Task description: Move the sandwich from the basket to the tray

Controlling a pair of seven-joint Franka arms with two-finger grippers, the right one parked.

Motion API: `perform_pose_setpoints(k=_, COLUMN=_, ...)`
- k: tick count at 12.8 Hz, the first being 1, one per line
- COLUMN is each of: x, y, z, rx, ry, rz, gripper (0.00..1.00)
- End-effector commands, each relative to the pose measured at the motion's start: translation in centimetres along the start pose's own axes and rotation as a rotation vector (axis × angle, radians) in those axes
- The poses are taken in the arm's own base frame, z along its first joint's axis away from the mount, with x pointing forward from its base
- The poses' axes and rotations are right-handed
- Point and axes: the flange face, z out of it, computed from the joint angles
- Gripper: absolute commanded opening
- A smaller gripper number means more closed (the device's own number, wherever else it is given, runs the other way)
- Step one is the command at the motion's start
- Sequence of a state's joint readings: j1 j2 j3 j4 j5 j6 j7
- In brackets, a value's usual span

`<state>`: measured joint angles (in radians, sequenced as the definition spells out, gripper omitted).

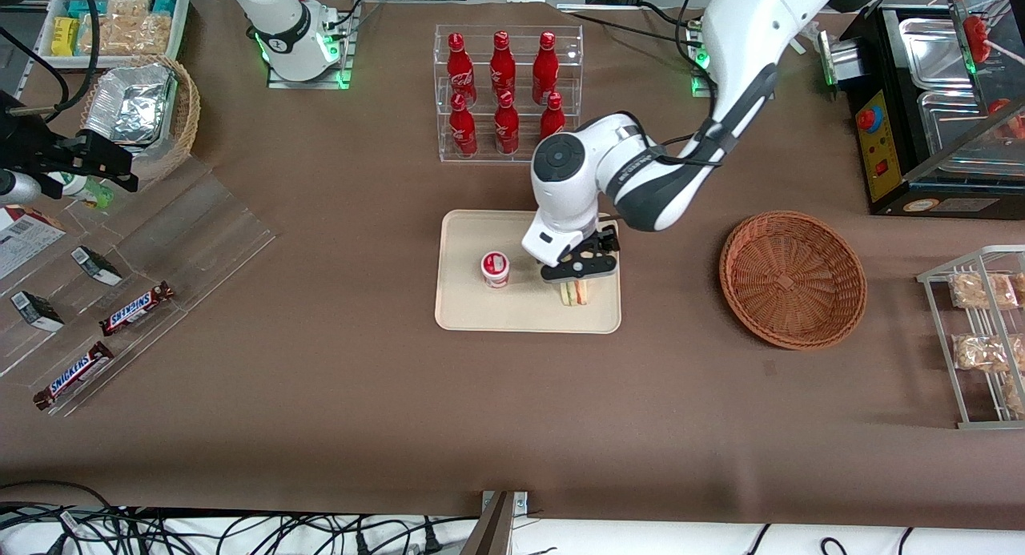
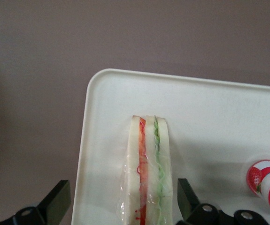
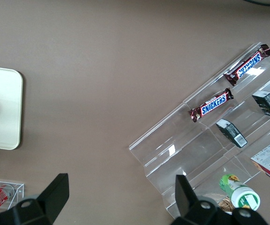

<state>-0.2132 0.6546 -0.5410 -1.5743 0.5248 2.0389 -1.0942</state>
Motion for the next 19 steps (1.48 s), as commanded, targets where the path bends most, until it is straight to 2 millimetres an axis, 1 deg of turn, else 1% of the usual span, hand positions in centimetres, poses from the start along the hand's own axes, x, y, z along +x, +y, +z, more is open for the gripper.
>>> perform_pose_setpoints(k=1, x=2.5, y=-4.7, z=-5.2, rx=-0.025, ry=-0.057, rz=0.008, gripper=1.0)
perform_pose_setpoints(k=2, x=4.0, y=-6.9, z=-6.6, rx=-0.057, ry=-0.075, rz=0.003, gripper=1.0)
perform_pose_setpoints(k=3, x=5.3, y=-8.5, z=-8.2, rx=-0.09, ry=-0.081, rz=0.0, gripper=1.0)
perform_pose_setpoints(k=4, x=5.9, y=-9.4, z=-9.3, rx=-0.089, ry=-0.086, rz=0.005, gripper=1.0)
perform_pose_setpoints(k=5, x=7.0, y=-10.8, z=-10.4, rx=-0.077, ry=-0.095, rz=-0.005, gripper=1.0)
perform_pose_setpoints(k=6, x=7.7, y=-11.7, z=-11.6, rx=-0.078, ry=-0.111, rz=0.005, gripper=1.0)
perform_pose_setpoints(k=7, x=8.6, y=-13.0, z=-12.3, rx=-0.08, ry=-0.126, rz=0.018, gripper=1.0)
perform_pose_setpoints(k=8, x=9.5, y=-14.5, z=-12.6, rx=-0.074, ry=-0.141, rz=0.023, gripper=1.0)
perform_pose_setpoints(k=9, x=10.0, y=-15.6, z=-13.1, rx=-0.077, ry=-0.156, rz=0.028, gripper=1.0)
perform_pose_setpoints(k=11, x=11.7, y=-18.9, z=-13.5, rx=-0.081, ry=-0.182, rz=0.065, gripper=1.0)
perform_pose_setpoints(k=12, x=12.2, y=-20.6, z=-13.2, rx=-0.091, ry=-0.215, rz=0.089, gripper=1.0)
perform_pose_setpoints(k=13, x=13.1, y=-22.7, z=-13.6, rx=-0.114, ry=-0.227, rz=0.108, gripper=1.0)
perform_pose_setpoints(k=14, x=13.3, y=-23.8, z=-14.9, rx=-0.128, ry=-0.22, rz=0.145, gripper=1.0)
perform_pose_setpoints(k=15, x=13.3, y=-24.5, z=-15.0, rx=-0.125, ry=-0.231, rz=0.174, gripper=1.0)
perform_pose_setpoints(k=16, x=13.8, y=-25.9, z=-14.8, rx=-0.117, ry=-0.235, rz=0.185, gripper=1.0)
perform_pose_setpoints(k=17, x=14.4, y=-27.6, z=-15.4, rx=-0.127, ry=-0.223, rz=0.183, gripper=1.0)
perform_pose_setpoints(k=18, x=14.8, y=-28.7, z=-15.4, rx=-0.146, ry=-0.229, rz=0.195, gripper=1.0)
perform_pose_setpoints(k=19, x=15.2, y=-30.5, z=-15.5, rx=-0.157, ry=-0.241, rz=0.19, gripper=1.0)
